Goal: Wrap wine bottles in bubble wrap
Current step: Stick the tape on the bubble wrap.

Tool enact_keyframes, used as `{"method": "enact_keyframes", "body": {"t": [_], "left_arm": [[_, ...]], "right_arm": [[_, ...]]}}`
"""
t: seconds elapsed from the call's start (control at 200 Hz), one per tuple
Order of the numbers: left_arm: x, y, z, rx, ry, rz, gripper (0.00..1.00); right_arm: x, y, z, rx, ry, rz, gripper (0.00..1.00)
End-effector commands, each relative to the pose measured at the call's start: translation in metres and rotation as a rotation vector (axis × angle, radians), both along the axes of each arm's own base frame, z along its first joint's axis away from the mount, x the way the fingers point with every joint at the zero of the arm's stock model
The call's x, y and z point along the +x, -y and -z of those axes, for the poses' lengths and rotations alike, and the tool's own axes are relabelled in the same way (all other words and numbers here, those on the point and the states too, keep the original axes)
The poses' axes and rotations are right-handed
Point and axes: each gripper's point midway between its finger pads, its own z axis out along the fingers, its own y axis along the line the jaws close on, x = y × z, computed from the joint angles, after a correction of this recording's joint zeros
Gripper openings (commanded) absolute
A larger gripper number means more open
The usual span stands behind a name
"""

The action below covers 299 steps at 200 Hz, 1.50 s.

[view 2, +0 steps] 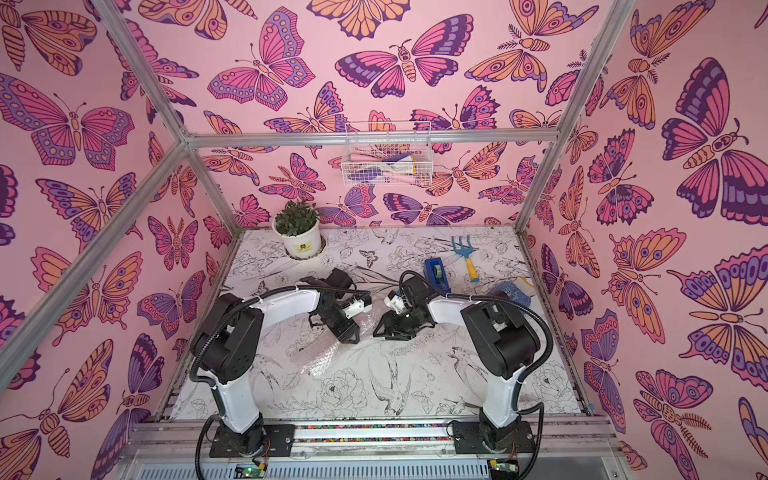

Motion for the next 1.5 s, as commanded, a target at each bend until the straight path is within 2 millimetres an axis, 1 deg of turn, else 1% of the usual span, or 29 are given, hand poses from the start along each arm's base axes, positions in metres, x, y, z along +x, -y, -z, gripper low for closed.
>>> {"method": "enact_keyframes", "body": {"t": [0.0, 0.105, 0.16, 0.19, 0.225, 0.235, 0.24, 0.26, 0.291, 0.301, 0.331, 0.366, 0.396, 0.511, 0.521, 0.536, 0.716, 0.872, 1.057, 1.132, 1.182, 1.277, 1.388, 1.493], "left_arm": [[-0.015, -0.006, 0.009, 0.04, -0.078, 0.01, 0.33], [-0.015, -0.007, 0.01, 0.045, -0.08, 0.01, 0.33], [-0.015, -0.008, 0.009, 0.046, -0.078, 0.01, 0.33], [-0.015, -0.008, 0.009, 0.048, -0.078, 0.011, 0.33], [-0.015, -0.008, 0.009, 0.049, -0.08, 0.011, 0.33], [-0.015, -0.008, 0.009, 0.05, -0.079, 0.011, 0.33], [-0.015, -0.008, 0.009, 0.05, -0.079, 0.011, 0.33], [-0.015, -0.009, 0.009, 0.05, -0.08, 0.011, 0.33], [-0.016, -0.009, 0.009, 0.051, -0.08, 0.013, 0.33], [-0.015, -0.008, 0.009, 0.051, -0.079, 0.013, 0.33], [-0.015, -0.008, 0.009, 0.051, -0.079, 0.012, 0.33], [-0.015, -0.008, 0.009, 0.049, -0.079, 0.013, 0.33], [-0.015, -0.008, 0.009, 0.048, -0.081, 0.011, 0.33], [-0.015, -0.007, 0.009, 0.044, -0.086, 0.008, 0.33], [-0.015, -0.006, 0.009, 0.044, -0.087, 0.008, 0.33], [-0.015, -0.006, 0.009, 0.043, -0.087, 0.007, 0.33], [-0.015, -0.006, 0.008, 0.038, -0.089, 0.006, 0.33], [-0.016, -0.006, 0.008, 0.037, -0.09, 0.009, 0.33], [-0.018, -0.006, 0.007, 0.032, -0.095, 0.011, 0.33], [-0.018, -0.005, 0.006, 0.03, -0.094, 0.011, 0.33], [-0.017, -0.006, 0.007, 0.033, -0.092, 0.011, 0.33], [-0.017, -0.006, 0.005, 0.035, -0.088, 0.012, 0.33], [-0.017, -0.008, 0.006, 0.041, -0.088, 0.012, 0.33], [-0.017, -0.008, 0.006, 0.041, -0.089, 0.012, 0.33]], "right_arm": [[-0.01, 0.024, 0.008, -0.08, -0.028, 0.041, 0.65], [-0.016, 0.029, -0.001, -0.076, 0.002, 0.026, 0.72], [-0.021, 0.03, -0.009, -0.058, 0.031, 0.01, 0.72], [-0.022, 0.029, -0.016, -0.041, 0.056, -0.003, 0.7], [-0.024, 0.027, -0.026, -0.011, 0.087, -0.022, 0.63], [-0.026, 0.026, -0.03, 0.003, 0.098, -0.029, 0.58], [-0.026, 0.026, -0.03, 0.003, 0.098, -0.029, 0.58], [-0.027, 0.025, -0.036, 0.024, 0.113, -0.038, 0.52], [-0.028, 0.021, -0.042, 0.051, 0.123, -0.051, 0.35], [-0.028, 0.02, -0.051, 0.071, 0.147, -0.056, 0.3], [-0.029, 0.016, -0.061, 0.105, 0.167, -0.066, 0.17], [-0.029, 0.01, -0.069, 0.138, 0.182, -0.077, 0.06], [-0.028, 0.003, -0.076, 0.162, 0.193, -0.084, 0.0], [-0.02, -0.023, -0.09, 0.242, 0.217, -0.084, 0.0], [-0.02, -0.026, -0.084, 0.238, 0.199, -0.083, 0.0], [-0.018, -0.029, -0.082, 0.243, 0.193, -0.078, 0.0], [0.004, -0.062, -0.072, 0.338, 0.15, -0.017, 0.0], [0.017, -0.076, -0.063, 0.364, 0.139, 0.03, 0.0], [0.033, -0.079, -0.048, 0.371, 0.139, 0.119, 0.0], [0.035, -0.08, -0.041, 0.366, 0.124, 0.13, 0.0], [0.033, -0.08, -0.038, 0.369, 0.11, 0.127, 0.0], [0.026, -0.074, -0.042, 0.384, 0.113, 0.122, 0.0], [0.016, -0.058, -0.043, 0.357, 0.126, 0.124, 0.0], [0.007, -0.043, -0.033, 0.289, 0.128, 0.118, 0.0]]}}
